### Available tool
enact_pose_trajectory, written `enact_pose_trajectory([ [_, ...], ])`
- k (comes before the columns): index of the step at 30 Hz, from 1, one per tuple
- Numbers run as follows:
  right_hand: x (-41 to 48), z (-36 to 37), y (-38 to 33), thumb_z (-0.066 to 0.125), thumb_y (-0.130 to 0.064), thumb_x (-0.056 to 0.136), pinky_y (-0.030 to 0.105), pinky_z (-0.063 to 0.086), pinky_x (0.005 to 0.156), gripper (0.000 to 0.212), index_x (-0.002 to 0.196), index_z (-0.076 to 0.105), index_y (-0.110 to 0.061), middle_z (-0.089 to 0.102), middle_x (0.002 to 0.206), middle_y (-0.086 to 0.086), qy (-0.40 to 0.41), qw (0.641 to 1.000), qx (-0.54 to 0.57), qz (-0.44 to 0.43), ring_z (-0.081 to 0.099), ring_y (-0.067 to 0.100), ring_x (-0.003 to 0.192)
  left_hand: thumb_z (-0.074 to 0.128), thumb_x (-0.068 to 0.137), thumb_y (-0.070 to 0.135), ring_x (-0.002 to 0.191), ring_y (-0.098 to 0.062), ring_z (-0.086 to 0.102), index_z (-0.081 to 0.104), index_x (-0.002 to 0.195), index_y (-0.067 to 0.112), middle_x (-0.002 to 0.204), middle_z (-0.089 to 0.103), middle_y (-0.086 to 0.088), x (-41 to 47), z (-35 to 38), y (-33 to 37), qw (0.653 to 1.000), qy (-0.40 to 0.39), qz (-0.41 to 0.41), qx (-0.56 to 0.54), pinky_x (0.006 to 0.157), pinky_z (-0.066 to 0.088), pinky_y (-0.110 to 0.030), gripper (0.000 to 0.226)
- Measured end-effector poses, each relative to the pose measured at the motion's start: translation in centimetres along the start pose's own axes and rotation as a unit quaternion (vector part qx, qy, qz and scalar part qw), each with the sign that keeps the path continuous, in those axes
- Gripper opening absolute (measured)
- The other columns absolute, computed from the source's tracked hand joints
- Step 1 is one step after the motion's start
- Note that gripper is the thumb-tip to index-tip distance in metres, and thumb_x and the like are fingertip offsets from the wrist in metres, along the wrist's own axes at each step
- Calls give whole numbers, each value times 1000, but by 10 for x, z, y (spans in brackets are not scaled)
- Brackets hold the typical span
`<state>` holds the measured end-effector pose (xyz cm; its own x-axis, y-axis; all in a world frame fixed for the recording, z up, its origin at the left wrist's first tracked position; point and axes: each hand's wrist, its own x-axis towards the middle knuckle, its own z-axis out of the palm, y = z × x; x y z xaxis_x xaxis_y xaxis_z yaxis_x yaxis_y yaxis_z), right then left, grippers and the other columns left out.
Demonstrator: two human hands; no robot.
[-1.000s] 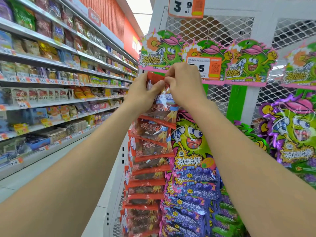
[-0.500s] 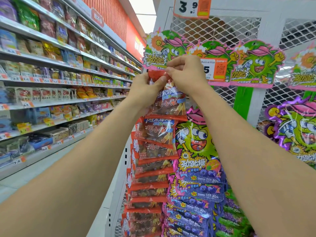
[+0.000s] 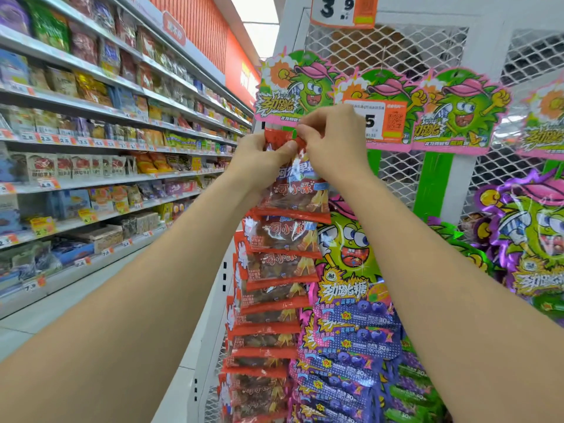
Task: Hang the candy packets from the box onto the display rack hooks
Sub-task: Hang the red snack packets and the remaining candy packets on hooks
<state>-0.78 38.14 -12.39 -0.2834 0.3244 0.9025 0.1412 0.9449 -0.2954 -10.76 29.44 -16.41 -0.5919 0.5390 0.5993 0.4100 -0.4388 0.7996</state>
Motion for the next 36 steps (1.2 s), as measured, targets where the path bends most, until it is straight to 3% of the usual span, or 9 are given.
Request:
enact_pose_trajectory([
  [5,-27,2,4,66,-22,91,43,39,97,20,106,76,-30,67,114,0,34,991,-125,-17,56,26,117,78,95,17,90,-27,76,77,98,12,100,80,-12,-3,-9,-5,997,50,17,55,89,63,-48,6],
  [9,-51,8,16,67,-32,94,41,49,86,20,110,67,-19,67,99,2,76,993,-81,40,62,24,98,83,88,38,84,-20,79,75,104,20,94,81,0,-14,-17,-21,993,101,14,58,75,67,-51,25],
  [12,-71,18,18,66,-38,97,34,36,72,37,126,58,-17,69,86,1,34,996,-46,69,60,23,87,69,90,59,100,-22,72,63,112,27,108,74,4,-25,-15,-37,984,120,23,132,89,60,-50,40],
  [16,-82,18,14,69,-32,99,24,21,66,38,130,55,-15,69,97,2,70,991,26,111,51,12,81,44,110,48,124,-32,56,39,139,15,134,58,-9,-51,-2,-59,971,93,35,218,100,46,-44,45],
  [20,-110,26,1,65,-30,101,19,22,71,44,135,49,-7,66,123,10,91,985,50,139,59,27,107,31,107,61,138,-35,41,38,145,15,146,47,-10,-72,1,-78,961,79,7,263,115,33,-56,59],
  [24,-126,34,-4,61,-29,104,28,30,76,38,136,52,-10,70,119,6,51,979,86,178,59,31,112,28,107,58,147,-29,30,27,157,25,155,31,-5,-73,-7,-77,958,81,-2,274,121,24,-59,59],
  [29,-113,37,0,66,-19,97,29,39,97,43,139,58,-18,66,129,0,44,980,84,175,57,22,122,29,105,57,147,-32,31,6,165,36,156,24,0,-68,-14,-66,950,59,13,306,119,26,-60,68],
  [32,-110,39,0,68,-19,95,18,22,90,58,149,48,-21,58,138,3,49,975,81,199,44,22,129,30,110,49,144,-32,31,2,166,40,156,23,0,-66,-11,-60,943,61,16,326,115,27,-58,63],
  [36,-95,33,0,68,-25,99,11,22,81,54,149,51,-16,57,136,7,58,972,88,211,42,9,107,29,112,46,137,-37,30,6,166,37,155,22,-2,-57,-10,-47,931,62,17,359,115,26,-60,60],
])
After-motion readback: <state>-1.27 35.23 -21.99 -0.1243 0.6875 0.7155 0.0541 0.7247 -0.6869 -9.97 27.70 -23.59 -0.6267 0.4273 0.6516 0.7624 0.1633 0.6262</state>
